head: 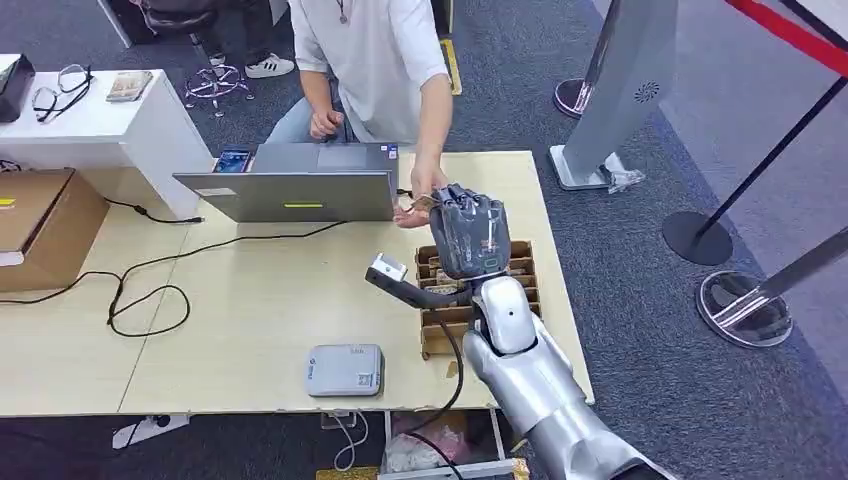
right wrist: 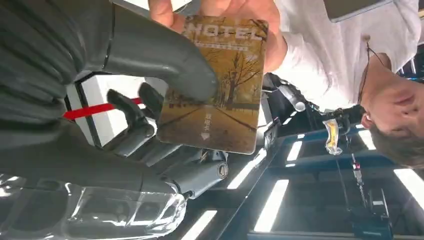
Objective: Pass the card to the sensor for recognition and then transmit it.
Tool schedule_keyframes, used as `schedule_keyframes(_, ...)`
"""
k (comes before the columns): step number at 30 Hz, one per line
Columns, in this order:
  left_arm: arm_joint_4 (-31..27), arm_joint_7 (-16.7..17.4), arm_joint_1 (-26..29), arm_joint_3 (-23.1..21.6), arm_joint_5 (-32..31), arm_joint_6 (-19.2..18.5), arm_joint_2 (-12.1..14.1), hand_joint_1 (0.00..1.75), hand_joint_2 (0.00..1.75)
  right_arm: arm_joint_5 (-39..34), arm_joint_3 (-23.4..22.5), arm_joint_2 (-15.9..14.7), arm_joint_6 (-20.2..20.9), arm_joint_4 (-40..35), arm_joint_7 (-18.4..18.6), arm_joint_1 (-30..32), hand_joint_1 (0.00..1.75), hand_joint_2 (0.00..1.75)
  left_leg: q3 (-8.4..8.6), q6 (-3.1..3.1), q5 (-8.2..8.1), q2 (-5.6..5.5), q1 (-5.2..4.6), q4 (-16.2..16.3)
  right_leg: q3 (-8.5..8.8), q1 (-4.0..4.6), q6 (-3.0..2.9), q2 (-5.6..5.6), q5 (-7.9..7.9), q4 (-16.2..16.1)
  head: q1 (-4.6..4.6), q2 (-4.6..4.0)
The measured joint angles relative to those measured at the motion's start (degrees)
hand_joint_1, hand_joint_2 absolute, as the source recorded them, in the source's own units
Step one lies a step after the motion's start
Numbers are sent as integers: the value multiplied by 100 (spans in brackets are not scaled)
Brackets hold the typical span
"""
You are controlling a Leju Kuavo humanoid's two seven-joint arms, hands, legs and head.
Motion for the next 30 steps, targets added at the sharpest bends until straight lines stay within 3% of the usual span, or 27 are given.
schedule_keyframes(8,0,0,0,0,0,-2,0,0,0,-152,0,0,-2,33,-142,0,175,175,0,0,0,0,0,0,0,0,0,0,0,0,0,0)
schedule_keyframes(12,0,9,0,0,13,-2,0,0,0,-987,-7,20,48,61,-700,1,175,175,0,0,0,0,0,0,0,0,0,0,0,0,2,0)
schedule_keyframes(15,0,9,-1,0,44,-2,-2,0,0,-2172,-42,92,556,53,-1273,38,175,175,0,0,0,0,0,0,0,0,0,0,0,0,0,0)
schedule_keyframes(17,0,9,0,0,52,-2,-2,0,0,-2538,-44,120,802,9,-1425,87,175,175,0,0,0,-1,0,0,0,0,0,-1,0,0,0,0)
schedule_keyframes(19,0,15,-1,4,72,-2,-2,0,0,-3338,-46,131,1587,-150,-1591,185,175,175,0,0,0,-1,0,0,0,0,0,-1,0,0,0,0)
schedule_keyframes(22,0,66,1,20,114,-2,-2,0,0,-4460,-20,131,2738,-372,-1628,369,175,175,-1,0,0,-1,0,0,0,0,0,-1,0,0,2,0)
schedule_keyframes(24,0,68,0,28,144,0,-2,0,0,-4975,48,131,3209,-511,-1592,471,175,175,-2,0,0,-1,0,0,0,0,0,-1,0,0,0,0)
schedule_keyframes(30,0,140,2,109,210,37,-7,0,0,-6020,372,129,3983,-780,-1272,604,175,175,-1,0,0,0,0,0,0,0,0,0,0,0,2,0)
